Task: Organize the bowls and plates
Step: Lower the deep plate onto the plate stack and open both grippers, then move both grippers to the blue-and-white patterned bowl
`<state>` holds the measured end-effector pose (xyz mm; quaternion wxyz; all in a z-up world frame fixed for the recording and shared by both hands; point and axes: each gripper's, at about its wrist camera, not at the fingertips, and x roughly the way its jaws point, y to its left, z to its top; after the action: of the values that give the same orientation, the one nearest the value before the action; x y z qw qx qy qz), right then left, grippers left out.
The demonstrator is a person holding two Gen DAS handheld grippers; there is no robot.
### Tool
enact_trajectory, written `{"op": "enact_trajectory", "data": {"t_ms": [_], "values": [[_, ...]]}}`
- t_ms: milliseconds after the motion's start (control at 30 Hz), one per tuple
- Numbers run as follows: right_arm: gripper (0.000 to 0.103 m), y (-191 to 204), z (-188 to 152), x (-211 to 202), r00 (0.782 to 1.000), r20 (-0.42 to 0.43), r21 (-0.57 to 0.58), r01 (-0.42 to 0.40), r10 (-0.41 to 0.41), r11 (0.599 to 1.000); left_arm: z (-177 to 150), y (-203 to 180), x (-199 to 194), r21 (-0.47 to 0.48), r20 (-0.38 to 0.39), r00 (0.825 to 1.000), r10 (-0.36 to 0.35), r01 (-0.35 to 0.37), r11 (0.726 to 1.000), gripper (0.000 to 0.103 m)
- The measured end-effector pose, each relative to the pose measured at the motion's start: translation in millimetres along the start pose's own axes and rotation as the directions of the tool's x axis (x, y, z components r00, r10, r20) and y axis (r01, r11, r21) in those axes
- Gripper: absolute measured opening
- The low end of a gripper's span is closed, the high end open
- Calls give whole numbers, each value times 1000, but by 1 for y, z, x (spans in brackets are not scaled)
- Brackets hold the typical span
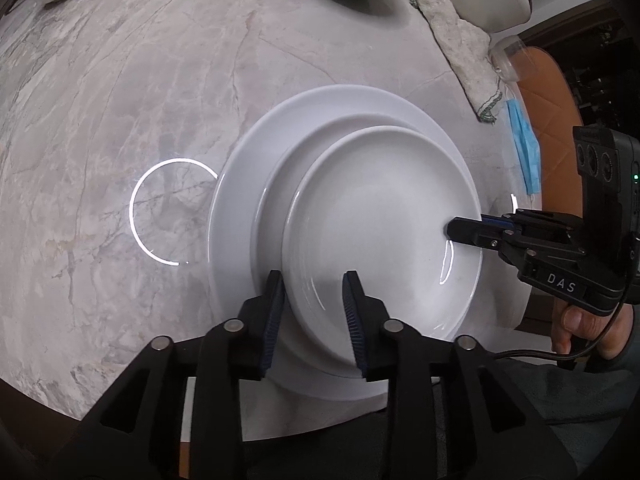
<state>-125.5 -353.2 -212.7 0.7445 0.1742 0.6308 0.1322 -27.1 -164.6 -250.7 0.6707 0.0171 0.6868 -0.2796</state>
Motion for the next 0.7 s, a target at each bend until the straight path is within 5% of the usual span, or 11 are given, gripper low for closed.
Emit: {"op": "enact_trajectory", "data": {"t_ms": [67,167,267,333,433,600,700], "values": [[10,1,-1,0,1000,2,-1,1,-1,1000,-1,-7,-3,18,7,1000,-15,15,1000,54],[11,3,-2,0,1000,10,-8,6,-6,1000,-1,-18,-7,44,18,1000,-17,16,999,67],[23,5,-4,-2,1000,25,-12,-9,10,1000,-2,-21,-13,39,46,998,-36,34,999,80],[42,10,-5,-5,999,38,-21,-25,26,999,-1,-18,-16,23,53,998,-26,25,999,93],[64,17,-5,-11,997,68,-43,-28,31,999,-3,-9,-22,-16,62,996,-57,58,998,95],[73,14,-3,-34,987,154,-24,-50,54,998,-3,4,-50,-58,153,984,-94,104,993,99],[79,5,-4,-52,965,239,9,-115,110,993,-1,21,-70,-95,243,960,-142,169,981,102]]}}
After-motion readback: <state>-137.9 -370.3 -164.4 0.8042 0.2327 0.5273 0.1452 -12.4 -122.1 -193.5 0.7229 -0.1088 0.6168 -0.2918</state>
